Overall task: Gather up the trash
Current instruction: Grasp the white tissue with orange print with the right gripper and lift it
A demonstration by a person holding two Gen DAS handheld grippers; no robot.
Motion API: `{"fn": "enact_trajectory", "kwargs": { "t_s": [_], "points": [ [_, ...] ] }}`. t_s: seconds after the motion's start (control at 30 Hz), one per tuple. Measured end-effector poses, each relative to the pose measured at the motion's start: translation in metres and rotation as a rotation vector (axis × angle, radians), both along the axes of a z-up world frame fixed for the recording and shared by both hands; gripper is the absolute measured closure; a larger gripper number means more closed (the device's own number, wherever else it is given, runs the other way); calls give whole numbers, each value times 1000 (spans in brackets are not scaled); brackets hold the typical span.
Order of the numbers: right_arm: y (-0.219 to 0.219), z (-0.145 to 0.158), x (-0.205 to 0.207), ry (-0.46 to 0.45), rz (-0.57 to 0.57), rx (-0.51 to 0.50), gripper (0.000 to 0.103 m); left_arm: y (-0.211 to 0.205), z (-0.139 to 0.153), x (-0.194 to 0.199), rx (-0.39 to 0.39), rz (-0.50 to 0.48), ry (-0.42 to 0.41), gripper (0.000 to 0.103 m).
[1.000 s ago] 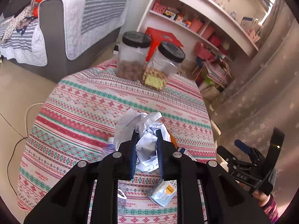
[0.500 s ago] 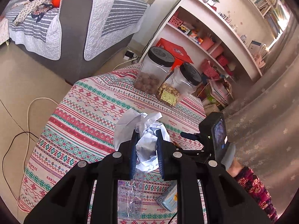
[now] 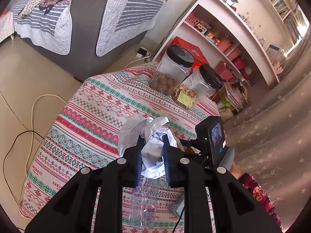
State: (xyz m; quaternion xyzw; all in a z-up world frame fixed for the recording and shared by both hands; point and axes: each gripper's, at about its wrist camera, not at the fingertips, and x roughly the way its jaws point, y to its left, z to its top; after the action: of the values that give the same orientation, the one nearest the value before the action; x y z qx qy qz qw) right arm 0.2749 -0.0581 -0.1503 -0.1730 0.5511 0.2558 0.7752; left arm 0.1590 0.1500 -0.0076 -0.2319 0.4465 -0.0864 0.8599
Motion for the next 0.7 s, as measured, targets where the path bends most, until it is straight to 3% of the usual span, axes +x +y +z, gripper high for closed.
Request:
{"fn": "enact_trajectory", "kwargs": {
  "t_s": [0.17,0.4,0.7],
  "points": [
    [-8,14,2,-41,-51,8,69,0,1,0,3,6,-1,84],
    [-38,64,4,-166,-203,57,69,4,5,-1,-8,20,-17,84],
    [-76,130,-43,-329,-372,65,69,1,10,-7,-3,20,-39,84]
  ]
}}
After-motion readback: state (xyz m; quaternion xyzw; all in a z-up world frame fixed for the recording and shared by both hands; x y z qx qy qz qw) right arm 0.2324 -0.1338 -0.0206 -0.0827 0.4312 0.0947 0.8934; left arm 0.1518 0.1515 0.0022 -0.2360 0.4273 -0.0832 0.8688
